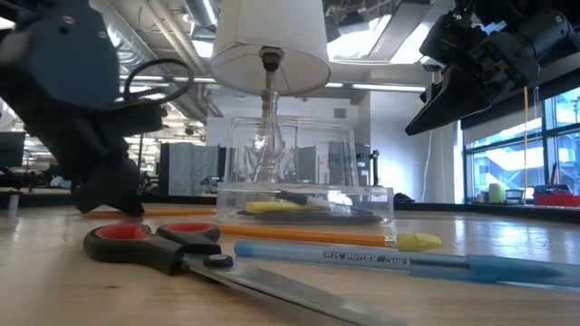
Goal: Pick & place school supplies into a supply box
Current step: Put the orange pencil into the transparent supply box
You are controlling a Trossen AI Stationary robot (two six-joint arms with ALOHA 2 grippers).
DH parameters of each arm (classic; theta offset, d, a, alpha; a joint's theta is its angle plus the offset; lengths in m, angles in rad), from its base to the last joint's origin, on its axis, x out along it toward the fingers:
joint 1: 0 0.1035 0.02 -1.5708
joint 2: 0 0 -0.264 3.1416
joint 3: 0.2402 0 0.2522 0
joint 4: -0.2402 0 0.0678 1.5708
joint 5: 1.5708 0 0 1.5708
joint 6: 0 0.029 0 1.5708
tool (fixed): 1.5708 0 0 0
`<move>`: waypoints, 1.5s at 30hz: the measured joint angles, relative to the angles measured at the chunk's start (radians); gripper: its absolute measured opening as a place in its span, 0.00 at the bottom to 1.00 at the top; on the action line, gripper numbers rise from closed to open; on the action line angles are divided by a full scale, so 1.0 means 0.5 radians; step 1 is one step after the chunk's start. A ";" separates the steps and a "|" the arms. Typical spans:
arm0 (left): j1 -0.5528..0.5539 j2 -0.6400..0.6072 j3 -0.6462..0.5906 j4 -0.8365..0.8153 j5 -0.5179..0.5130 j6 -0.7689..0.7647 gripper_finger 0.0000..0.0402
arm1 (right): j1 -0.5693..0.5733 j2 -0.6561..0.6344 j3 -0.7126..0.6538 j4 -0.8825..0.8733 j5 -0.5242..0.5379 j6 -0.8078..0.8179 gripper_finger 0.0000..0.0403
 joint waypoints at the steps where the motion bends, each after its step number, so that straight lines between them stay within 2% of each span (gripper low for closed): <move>1: -0.018 0.000 0.000 -0.006 -0.002 -0.085 0.03 | 0.000 0.000 0.000 0.000 0.000 -0.001 0.27; 5: -0.108 0.008 -0.004 -0.012 -0.075 -0.434 0.03 | 0.000 0.000 0.000 0.000 0.000 -0.003 0.27; 16: -0.354 0.003 -0.142 0.013 -0.202 -1.090 0.04 | 0.000 0.000 0.000 0.007 0.000 -0.002 0.27; 26: -0.643 0.010 -0.291 0.017 -0.426 -1.632 0.05 | 0.000 0.000 -0.001 0.008 0.000 -0.058 0.27; 34: -0.678 0.009 -0.310 0.030 -0.424 -1.761 0.14 | -0.002 0.000 0.000 0.021 0.000 -0.068 0.27; 41: -0.703 0.006 -0.308 0.066 -0.416 -1.740 0.26 | -0.002 0.000 0.000 0.021 0.000 -0.068 0.27; 45: -0.717 0.002 -0.305 0.073 -0.379 -1.630 0.31 | -0.002 0.000 0.000 0.020 0.001 -0.068 0.27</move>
